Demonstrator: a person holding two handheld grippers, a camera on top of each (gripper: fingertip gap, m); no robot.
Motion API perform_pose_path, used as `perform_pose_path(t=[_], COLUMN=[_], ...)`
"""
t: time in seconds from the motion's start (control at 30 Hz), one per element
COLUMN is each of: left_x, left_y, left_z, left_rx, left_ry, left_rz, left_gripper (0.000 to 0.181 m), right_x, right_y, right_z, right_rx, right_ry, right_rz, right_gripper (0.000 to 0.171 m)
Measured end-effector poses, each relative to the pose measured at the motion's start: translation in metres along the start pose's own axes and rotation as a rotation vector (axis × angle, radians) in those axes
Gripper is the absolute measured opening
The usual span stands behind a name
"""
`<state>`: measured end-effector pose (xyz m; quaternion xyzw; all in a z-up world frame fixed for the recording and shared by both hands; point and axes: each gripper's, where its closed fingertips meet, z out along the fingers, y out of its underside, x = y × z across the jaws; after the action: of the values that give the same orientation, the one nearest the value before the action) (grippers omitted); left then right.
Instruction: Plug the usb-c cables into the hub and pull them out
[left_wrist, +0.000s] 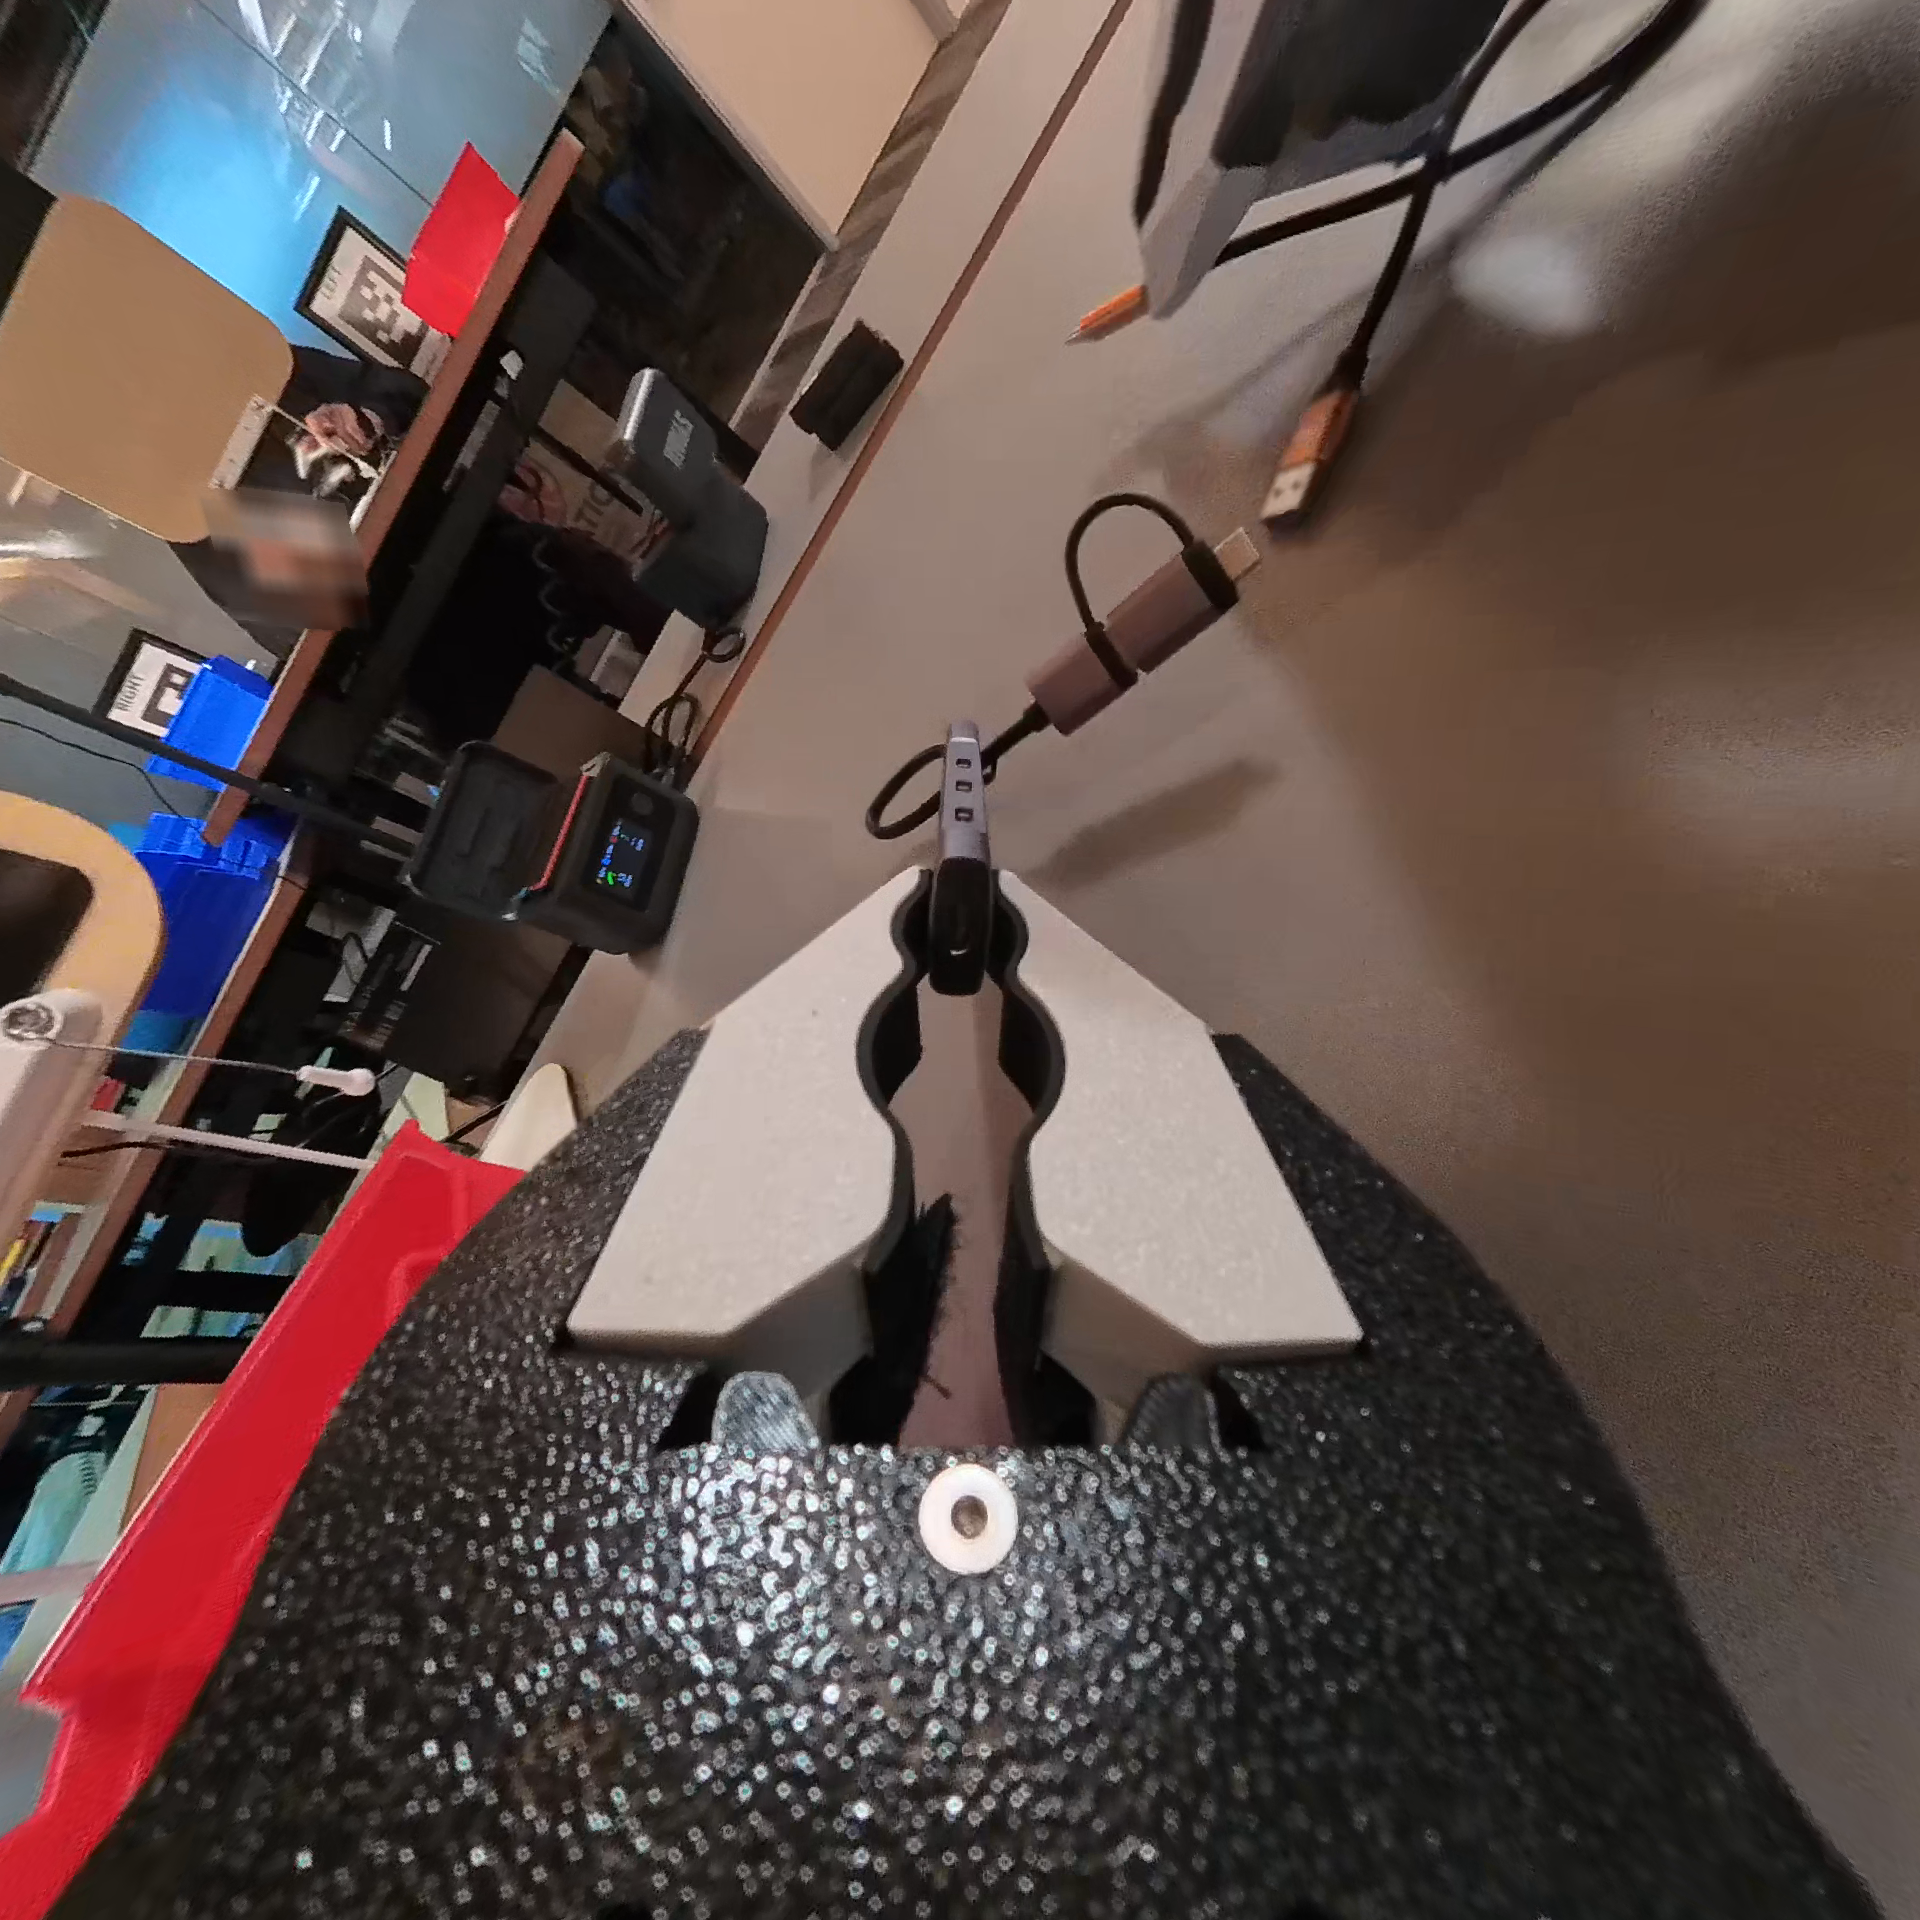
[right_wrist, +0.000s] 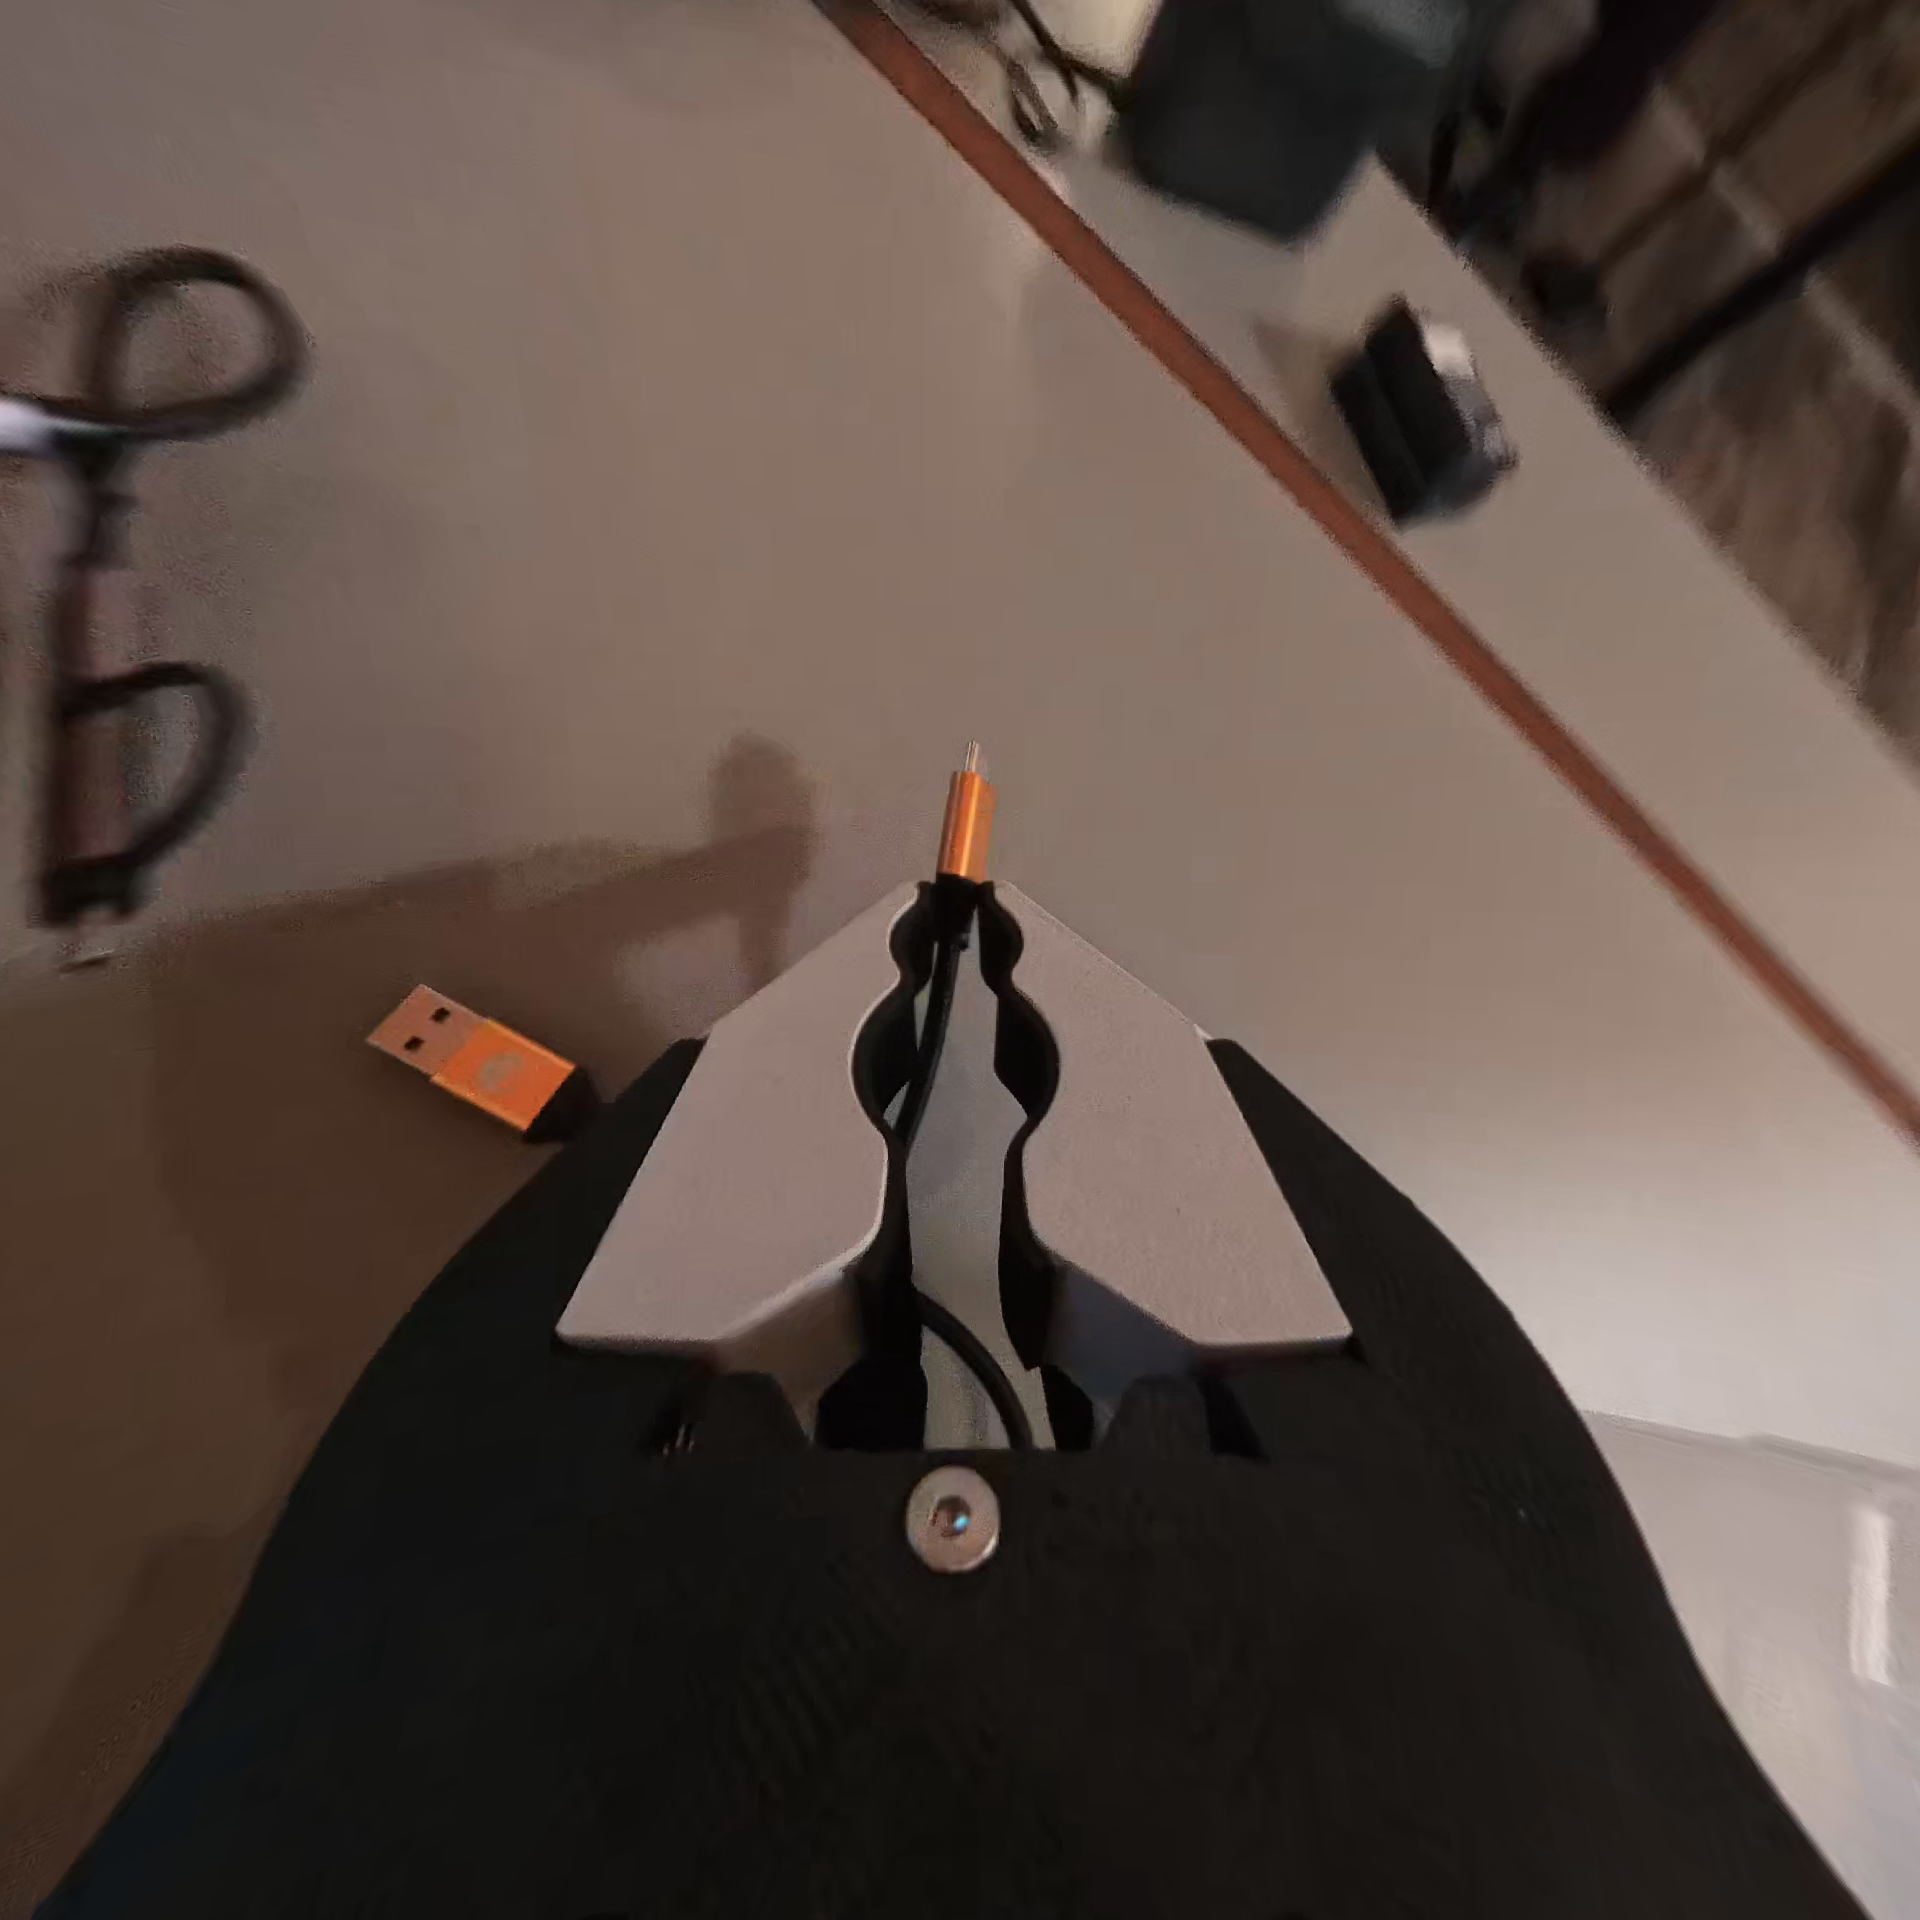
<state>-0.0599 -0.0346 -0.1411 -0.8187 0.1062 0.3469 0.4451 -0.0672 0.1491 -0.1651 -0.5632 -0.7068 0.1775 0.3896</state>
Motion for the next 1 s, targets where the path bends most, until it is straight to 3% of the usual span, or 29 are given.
perform_pose_path(t=[0.17, 0.37, 1.0], left_x=[0.007, 0.011, 0.02], left_y=[0.001, -0.001, -0.006], left_z=[0.004, 0.003, 0.002], left_rx=[0.015, 0.031, -0.006], left_ry=[0.042, 0.075, 0.028], left_rz=[0.025, 0.021, 0.279], left_gripper=[0.006, 0.007, 0.007], right_x=[-0.069, -0.12, -0.139], right_y=[-0.038, -0.039, -0.027], right_z=[-0.049, -0.066, -0.07], right_rx=[0.232, 0.278, 0.183], right_ry=[-0.148, -0.062, -0.178], right_rz=[-0.494, -0.925, -0.93], right_gripper=[0.006, 0.006, 0.005])
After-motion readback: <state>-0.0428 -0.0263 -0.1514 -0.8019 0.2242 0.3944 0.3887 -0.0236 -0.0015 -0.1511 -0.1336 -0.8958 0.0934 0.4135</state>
